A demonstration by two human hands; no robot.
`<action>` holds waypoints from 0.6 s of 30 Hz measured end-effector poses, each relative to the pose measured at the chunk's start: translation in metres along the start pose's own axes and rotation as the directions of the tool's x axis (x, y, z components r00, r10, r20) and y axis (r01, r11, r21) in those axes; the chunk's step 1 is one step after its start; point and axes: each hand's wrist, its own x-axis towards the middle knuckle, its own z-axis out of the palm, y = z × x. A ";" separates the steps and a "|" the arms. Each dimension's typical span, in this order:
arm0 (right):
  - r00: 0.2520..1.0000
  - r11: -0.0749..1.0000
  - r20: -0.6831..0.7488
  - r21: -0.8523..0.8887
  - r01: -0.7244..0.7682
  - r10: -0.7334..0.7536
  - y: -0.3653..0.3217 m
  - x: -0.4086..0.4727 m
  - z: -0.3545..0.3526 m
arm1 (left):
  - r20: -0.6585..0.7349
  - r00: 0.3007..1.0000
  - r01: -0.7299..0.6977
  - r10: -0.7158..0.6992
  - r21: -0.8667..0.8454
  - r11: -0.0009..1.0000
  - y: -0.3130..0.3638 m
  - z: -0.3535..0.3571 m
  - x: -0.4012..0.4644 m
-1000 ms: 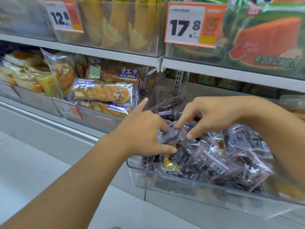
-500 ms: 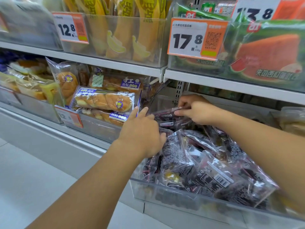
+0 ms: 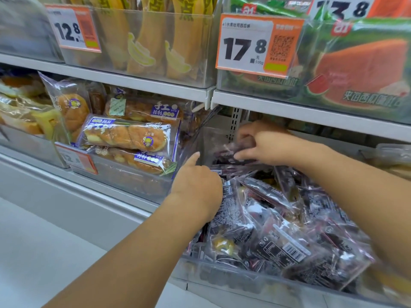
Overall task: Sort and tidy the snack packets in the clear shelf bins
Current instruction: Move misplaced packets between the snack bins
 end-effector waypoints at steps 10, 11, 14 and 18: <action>0.960 0.979 0.253 -0.194 -0.068 0.117 -0.012 0.014 0.002 | -0.117 0.971 0.109 -0.208 -0.559 0.822 0.001 0.012 0.013; 0.953 0.954 0.270 -0.294 -0.054 0.138 -0.011 0.014 0.003 | -0.141 0.969 0.089 -0.204 -0.571 0.816 0.000 0.015 0.014; 0.967 0.979 0.248 -0.205 -0.008 0.060 -0.003 0.016 0.015 | -0.186 0.967 0.025 -0.177 -0.619 0.785 -0.003 0.022 0.013; 0.999 0.986 0.019 0.161 0.044 -0.048 -0.007 0.022 0.031 | -0.225 0.944 0.022 -0.243 -0.690 0.724 0.001 0.030 0.009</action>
